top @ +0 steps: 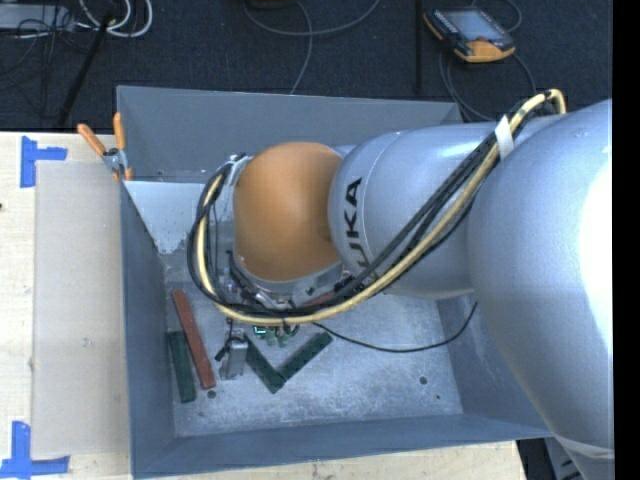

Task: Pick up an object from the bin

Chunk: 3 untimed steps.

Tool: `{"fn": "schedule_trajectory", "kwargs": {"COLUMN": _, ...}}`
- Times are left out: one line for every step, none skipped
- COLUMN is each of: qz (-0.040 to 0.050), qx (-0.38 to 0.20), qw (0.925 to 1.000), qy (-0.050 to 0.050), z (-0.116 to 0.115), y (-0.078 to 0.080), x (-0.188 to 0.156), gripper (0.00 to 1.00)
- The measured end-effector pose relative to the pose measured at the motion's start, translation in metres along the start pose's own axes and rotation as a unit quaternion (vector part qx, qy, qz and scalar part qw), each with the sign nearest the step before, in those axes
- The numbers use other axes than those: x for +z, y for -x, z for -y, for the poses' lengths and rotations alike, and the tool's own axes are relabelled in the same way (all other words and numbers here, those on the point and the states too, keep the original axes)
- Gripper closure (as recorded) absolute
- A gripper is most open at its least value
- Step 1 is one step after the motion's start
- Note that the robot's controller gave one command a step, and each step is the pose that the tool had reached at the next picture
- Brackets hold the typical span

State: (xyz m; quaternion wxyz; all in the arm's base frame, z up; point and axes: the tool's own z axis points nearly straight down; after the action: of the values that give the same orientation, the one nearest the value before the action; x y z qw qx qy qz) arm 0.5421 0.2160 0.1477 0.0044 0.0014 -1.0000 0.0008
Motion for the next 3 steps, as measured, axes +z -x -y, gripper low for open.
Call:
{"fn": "schedule_trajectory", "kwargs": {"qz": 0.0047, "qx": -0.169, "qw": 0.9856, "qy": 0.0, "z": 0.057, "y": 0.016, "x": -0.025, "gripper": 0.0}}
{"fn": "schedule_trajectory", "kwargs": {"qz": -0.0008, "qx": -0.225, "qw": 0.9743, "qy": -0.001, "z": 0.129, "y": -0.025, "x": 0.083, "gripper": 0.0}}
{"fn": "schedule_trajectory", "kwargs": {"qz": 0.0041, "qx": -0.224, "qw": 0.9745, "qy": 0.0, "z": 0.126, "y": -0.022, "x": 0.078, "gripper": 1.0}}
